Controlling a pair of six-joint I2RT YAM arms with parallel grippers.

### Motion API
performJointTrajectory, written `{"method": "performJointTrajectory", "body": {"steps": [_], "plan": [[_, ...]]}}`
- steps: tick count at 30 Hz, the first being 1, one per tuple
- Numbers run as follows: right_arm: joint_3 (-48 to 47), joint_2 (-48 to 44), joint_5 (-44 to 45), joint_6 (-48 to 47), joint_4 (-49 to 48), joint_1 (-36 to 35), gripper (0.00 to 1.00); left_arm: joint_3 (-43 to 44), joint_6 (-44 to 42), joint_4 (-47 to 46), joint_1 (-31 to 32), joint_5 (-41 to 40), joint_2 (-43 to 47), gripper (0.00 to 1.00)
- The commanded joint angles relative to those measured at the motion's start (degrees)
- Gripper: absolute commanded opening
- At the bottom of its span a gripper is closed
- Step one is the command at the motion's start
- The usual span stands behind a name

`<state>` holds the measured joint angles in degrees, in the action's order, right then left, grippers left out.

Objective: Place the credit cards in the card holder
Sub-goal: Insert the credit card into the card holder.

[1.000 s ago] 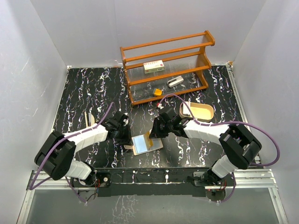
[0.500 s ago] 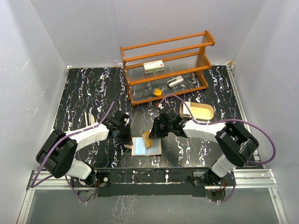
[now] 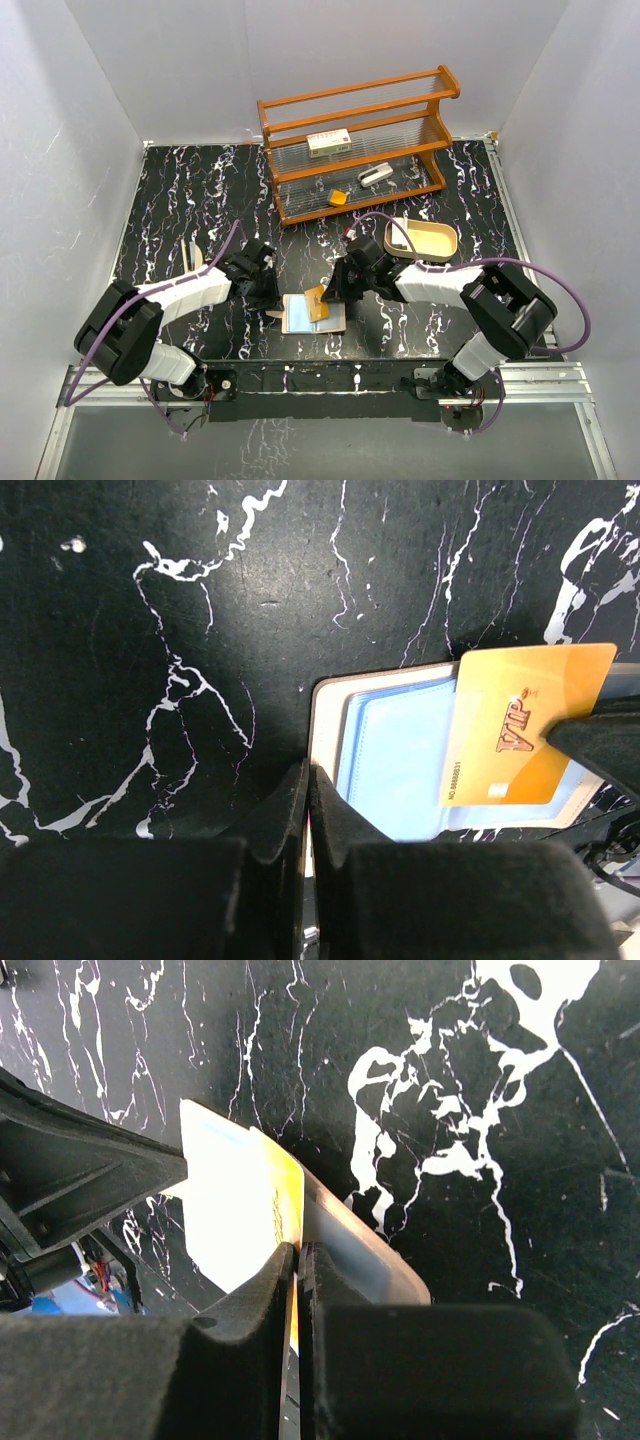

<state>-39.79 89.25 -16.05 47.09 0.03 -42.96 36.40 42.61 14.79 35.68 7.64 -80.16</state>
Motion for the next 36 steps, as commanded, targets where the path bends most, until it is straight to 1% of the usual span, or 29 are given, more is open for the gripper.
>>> {"method": "performJointTrajectory", "body": {"steps": [1,10,21,25,27,32,36], "plan": [[2.54,-2.27,0.46,1.44,-1.88,-0.31,0.02,-2.98,2.74,3.58,0.18,-2.19,-0.17,0.00],[4.68,-2.87,1.60,5.26,-3.53,-2.00,0.05,-4.42,4.76,3.07,0.18,-1.95,0.70,0.00],[6.49,-3.59,7.68,9.90,-6.52,-4.82,0.04,-6.27,6.70,1.64,0.20,0.26,1.50,0.00],[6.35,-2.98,8.01,10.86,-7.41,-5.23,0.04,-7.14,7.95,1.00,0.18,1.25,3.60,0.00],[6.28,-2.65,8.20,11.14,-7.46,-5.69,0.06,-7.44,8.30,0.86,0.18,1.66,4.05,0.00],[6.22,-3.29,9.37,12.22,-7.10,-6.48,0.13,-8.04,9.12,0.53,0.18,2.18,4.99,0.00],[5.96,-4.80,11.45,12.58,-5.66,-6.95,0.14,-8.42,9.63,0.25,0.18,2.54,5.47,0.00]]}}
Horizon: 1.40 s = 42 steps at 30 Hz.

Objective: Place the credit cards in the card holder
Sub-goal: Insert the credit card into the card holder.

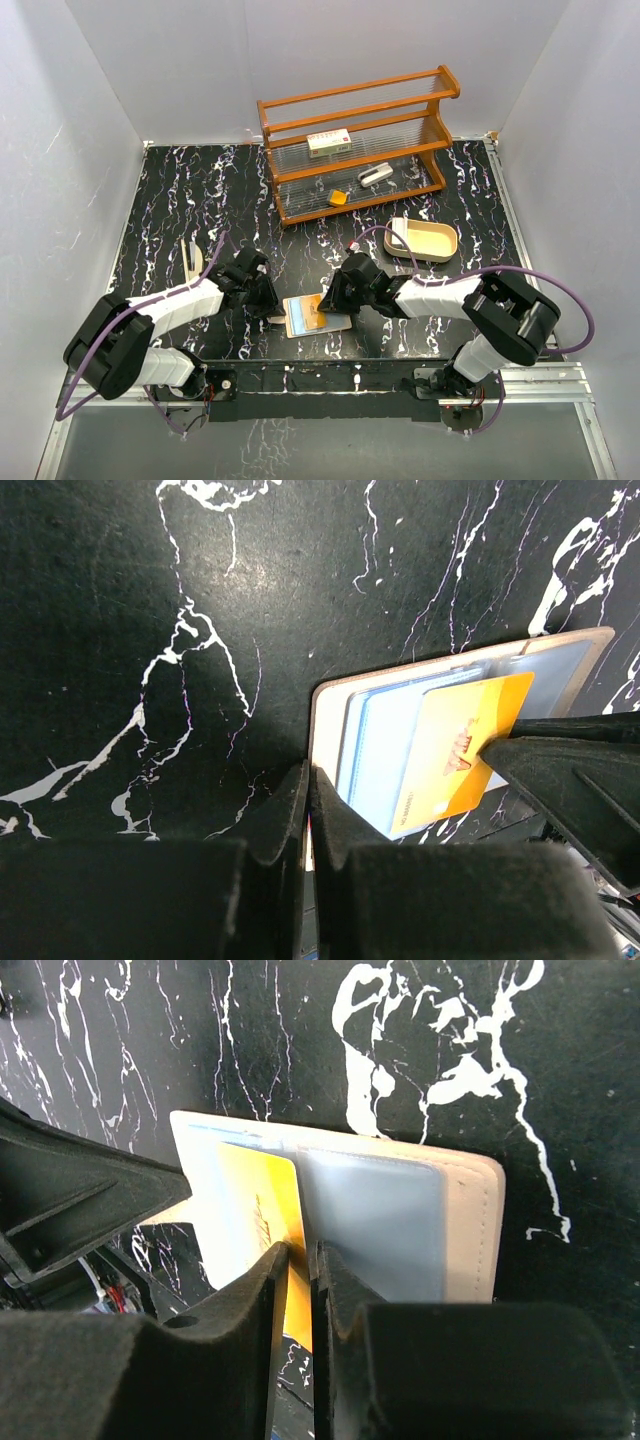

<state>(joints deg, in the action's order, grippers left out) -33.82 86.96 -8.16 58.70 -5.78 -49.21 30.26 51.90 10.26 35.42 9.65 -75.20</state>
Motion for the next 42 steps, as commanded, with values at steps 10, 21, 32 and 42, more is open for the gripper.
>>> {"method": "performJointTrajectory", "body": {"steps": [10,21,32,42], "plan": [[-1.95,-1.32,3.18,0.38,1.13,-2.62,0.20,-2.57,0.47,4.24,0.44,0.82,0.49,0.00],[-4.94,-0.18,3.32,-3.19,3.78,-3.43,0.22,-2.41,0.16,3.83,0.44,0.98,-0.02,0.00],[-6.68,0.92,2.69,-4.28,4.20,-3.87,0.33,-2.38,-0.04,3.63,0.44,0.98,-0.26,0.00],[-8.60,1.46,2.71,-5.14,5.60,-4.46,0.38,-2.41,-0.07,3.49,0.43,0.98,-0.19,0.00]]}}
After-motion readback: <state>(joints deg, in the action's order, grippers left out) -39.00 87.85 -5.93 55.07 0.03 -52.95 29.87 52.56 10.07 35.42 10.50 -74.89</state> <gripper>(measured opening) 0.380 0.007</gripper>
